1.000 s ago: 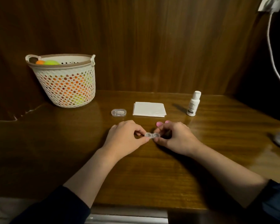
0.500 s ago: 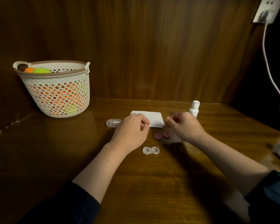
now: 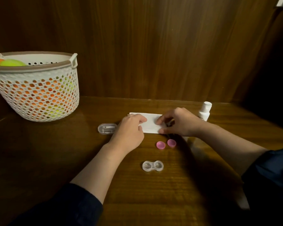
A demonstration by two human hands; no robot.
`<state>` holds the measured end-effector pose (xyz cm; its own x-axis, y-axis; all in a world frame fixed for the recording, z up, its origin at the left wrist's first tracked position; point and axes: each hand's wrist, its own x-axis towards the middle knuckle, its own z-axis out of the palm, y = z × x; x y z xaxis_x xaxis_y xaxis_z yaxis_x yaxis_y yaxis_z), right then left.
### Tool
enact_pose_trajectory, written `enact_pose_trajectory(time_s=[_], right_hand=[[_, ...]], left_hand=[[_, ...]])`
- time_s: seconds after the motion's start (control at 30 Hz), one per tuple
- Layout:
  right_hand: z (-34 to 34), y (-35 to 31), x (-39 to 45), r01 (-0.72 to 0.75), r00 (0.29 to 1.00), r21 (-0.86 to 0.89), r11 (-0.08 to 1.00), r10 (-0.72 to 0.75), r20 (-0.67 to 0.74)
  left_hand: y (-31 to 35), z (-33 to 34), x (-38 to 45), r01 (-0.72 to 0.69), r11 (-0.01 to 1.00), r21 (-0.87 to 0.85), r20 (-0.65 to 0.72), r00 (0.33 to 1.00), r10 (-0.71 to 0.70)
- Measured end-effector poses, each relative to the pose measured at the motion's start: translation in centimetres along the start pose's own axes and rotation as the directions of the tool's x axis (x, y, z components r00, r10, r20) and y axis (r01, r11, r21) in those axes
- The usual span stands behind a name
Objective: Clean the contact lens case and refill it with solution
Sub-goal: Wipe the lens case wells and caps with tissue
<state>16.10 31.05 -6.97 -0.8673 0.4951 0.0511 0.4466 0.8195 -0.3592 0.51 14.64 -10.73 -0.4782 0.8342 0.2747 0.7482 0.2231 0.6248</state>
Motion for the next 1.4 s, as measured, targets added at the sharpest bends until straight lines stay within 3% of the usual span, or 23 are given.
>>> enact_pose_trajectory(time_s=[0.47, 0.6, 0.8, 1.13, 1.3, 1.4], right_hand=[[-0.3, 0.4, 1.1, -0.025, 1.0, 0.084, 0.996, 0.025, -0.001], [0.2, 0.1, 2.5, -0.031, 0.993, 0.037, 0.999, 0.035, -0.112], [1.7, -0.2, 5.0, -0.112, 0.987, -0.012, 0.994, 0.11, -0.117], [2.5, -0.1, 5.3, -0.105, 0.975, 0.023, 0.994, 0.108, -0.196], [2.3, -0.8, 5.8, -0.119, 0.981, -0.046, 0.992, 0.11, -0.16], [2.3, -0.9, 6.3, -0.164, 0.982, 0.068, 0.984, 0.169, -0.082]], left_hand=[[-0.1, 0.2, 0.1, 0.006, 1.0, -0.014, 0.016, 1.0, -0.006], [-0.3, 0.2, 0.0, 0.005, 1.0, 0.009, 0.004, 1.0, -0.005], [-0.4, 0.1, -0.2, 0.01, 1.0, -0.012, 0.0, 1.0, -0.01], [-0.5, 0.3, 0.0, 0.023, 1.0, -0.012, -0.003, 1.0, -0.023], [-0.5, 0.3, 0.0, 0.014, 1.0, -0.015, -0.001, 1.0, -0.015], [-0.5, 0.2, -0.1, 0.011, 1.0, -0.018, 0.003, 1.0, -0.011]])
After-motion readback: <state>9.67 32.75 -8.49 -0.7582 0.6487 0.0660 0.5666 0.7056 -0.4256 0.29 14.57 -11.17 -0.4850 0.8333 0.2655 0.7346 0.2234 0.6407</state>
